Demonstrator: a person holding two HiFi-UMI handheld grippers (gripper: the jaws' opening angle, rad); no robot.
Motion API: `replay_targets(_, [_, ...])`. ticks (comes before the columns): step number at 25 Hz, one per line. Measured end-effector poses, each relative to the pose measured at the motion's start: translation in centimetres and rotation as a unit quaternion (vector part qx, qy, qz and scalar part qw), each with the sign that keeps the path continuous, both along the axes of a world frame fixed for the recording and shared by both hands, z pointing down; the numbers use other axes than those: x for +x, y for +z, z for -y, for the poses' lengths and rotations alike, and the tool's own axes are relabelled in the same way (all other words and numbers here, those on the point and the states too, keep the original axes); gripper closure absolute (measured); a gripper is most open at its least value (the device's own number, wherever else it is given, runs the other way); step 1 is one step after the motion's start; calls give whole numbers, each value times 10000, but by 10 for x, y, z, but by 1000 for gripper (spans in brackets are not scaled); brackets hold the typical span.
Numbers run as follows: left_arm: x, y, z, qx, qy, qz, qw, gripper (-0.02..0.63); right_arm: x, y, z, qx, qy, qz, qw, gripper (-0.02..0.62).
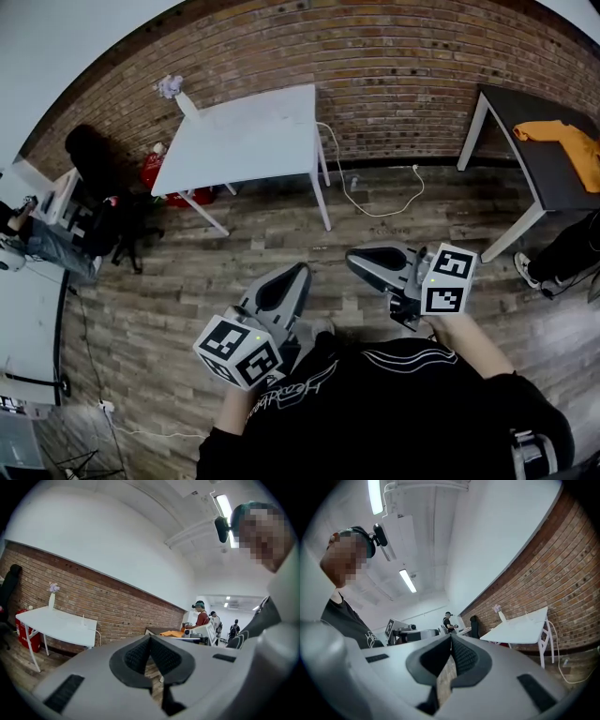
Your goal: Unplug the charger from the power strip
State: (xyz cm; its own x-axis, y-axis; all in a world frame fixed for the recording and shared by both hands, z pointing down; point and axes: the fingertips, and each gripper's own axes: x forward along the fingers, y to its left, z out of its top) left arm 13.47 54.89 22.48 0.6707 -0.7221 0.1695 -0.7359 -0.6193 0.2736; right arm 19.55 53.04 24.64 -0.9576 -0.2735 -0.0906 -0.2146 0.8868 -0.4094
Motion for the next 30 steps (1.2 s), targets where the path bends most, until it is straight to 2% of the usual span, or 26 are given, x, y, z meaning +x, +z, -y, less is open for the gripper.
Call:
replay_targets(4, [-13, 6, 0, -84, -80, -77, 9999, 603, -10, 8, 2, -231, -70, 143, 9996, 597])
replay_targets(8, [-8, 16, 3, -238, 27, -500, 9985, 603, -11, 20, 5, -171, -163, 76, 9997, 597])
replay_targets(12, [-34, 24, 29, -441, -7, -678, 9967, 603, -33, 27, 28, -311, -189, 10, 9993, 597])
replay_targets(18, [-64, 50, 87, -779, -100, -602, 9951, 603, -59, 48, 79, -668, -124, -77, 9977, 597])
replay_targets(24, [-93, 77, 159, -1050, 13, -457, 9934, 602, -90, 71, 148, -971, 9, -156, 9952, 597])
replay_targets(30, [-143, 89, 243, -1153, 78, -478, 9921, 602, -134, 78, 225, -1015, 148, -352, 9941, 597])
